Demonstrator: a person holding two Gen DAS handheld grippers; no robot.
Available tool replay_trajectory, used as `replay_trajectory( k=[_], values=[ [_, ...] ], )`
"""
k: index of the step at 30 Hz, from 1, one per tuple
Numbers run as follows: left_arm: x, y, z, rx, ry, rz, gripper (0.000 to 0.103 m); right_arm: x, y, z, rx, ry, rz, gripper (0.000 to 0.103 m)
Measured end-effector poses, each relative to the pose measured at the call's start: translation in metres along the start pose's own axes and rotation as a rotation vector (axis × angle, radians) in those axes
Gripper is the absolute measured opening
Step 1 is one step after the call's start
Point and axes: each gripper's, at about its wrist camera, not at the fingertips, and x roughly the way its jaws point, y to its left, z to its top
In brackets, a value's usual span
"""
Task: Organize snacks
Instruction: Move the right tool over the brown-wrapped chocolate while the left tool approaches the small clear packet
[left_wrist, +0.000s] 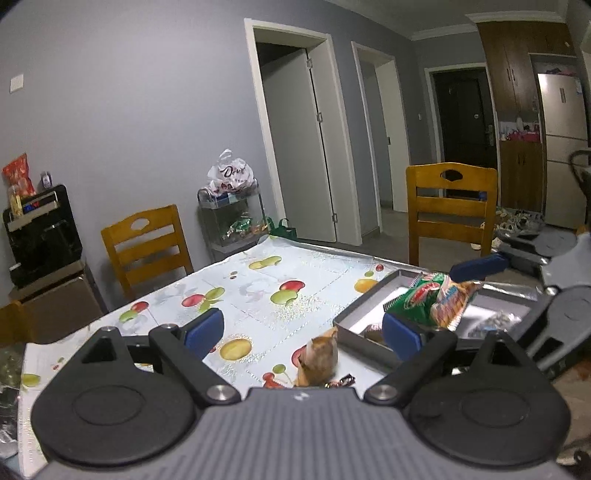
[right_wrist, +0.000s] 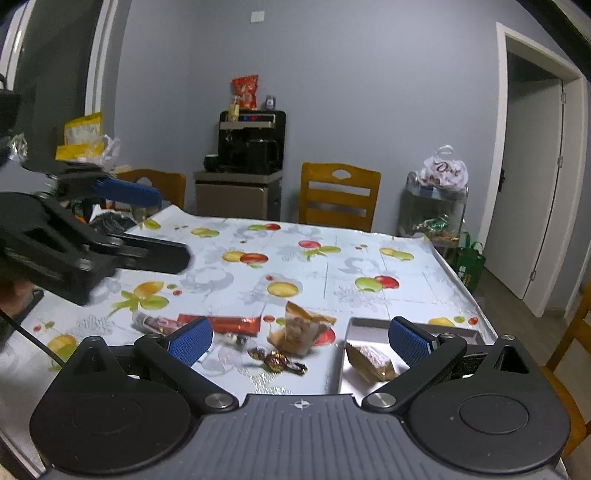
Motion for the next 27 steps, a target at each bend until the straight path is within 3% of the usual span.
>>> replay_trajectory(
  k=[6, 10, 15, 20, 23, 27],
  values=[
    [0.032, 0.02, -0.006, -0.09, -0.005, 0.032, 0.093, 0.016, 0.008, 0.0, 0.021, 0.04, 0.031, 0.103],
    [0.054, 0.044, -0.023, -0.187, 0.025, 0.095, 0.093, 0.033, 0.018, -0.006, 0.008, 0.089, 0.042, 0.103],
    [0.07, 0.067, -0.051, -0.216, 0.071, 0.176, 0.093, 0.054, 0.028, -0.011, 0.0, 0.136, 0.03, 0.102],
    [0.077, 0.092, -0.073, -0.277, 0.111, 0.169, 0.093, 0.082, 0.037, -0.016, -0.033, 0.192, 0.008, 0.101],
    [0.078, 0.099, -0.08, -0.264, 0.138, 0.149, 0.093, 0.101, 0.039, -0.019, -0.049, 0.227, -0.001, 0.098],
    [0.07, 0.105, -0.084, -0.2, 0.134, 0.145, 0.093, 0.124, 0.045, -0.022, -0.11, 0.292, 0.011, 0.081]
  ],
)
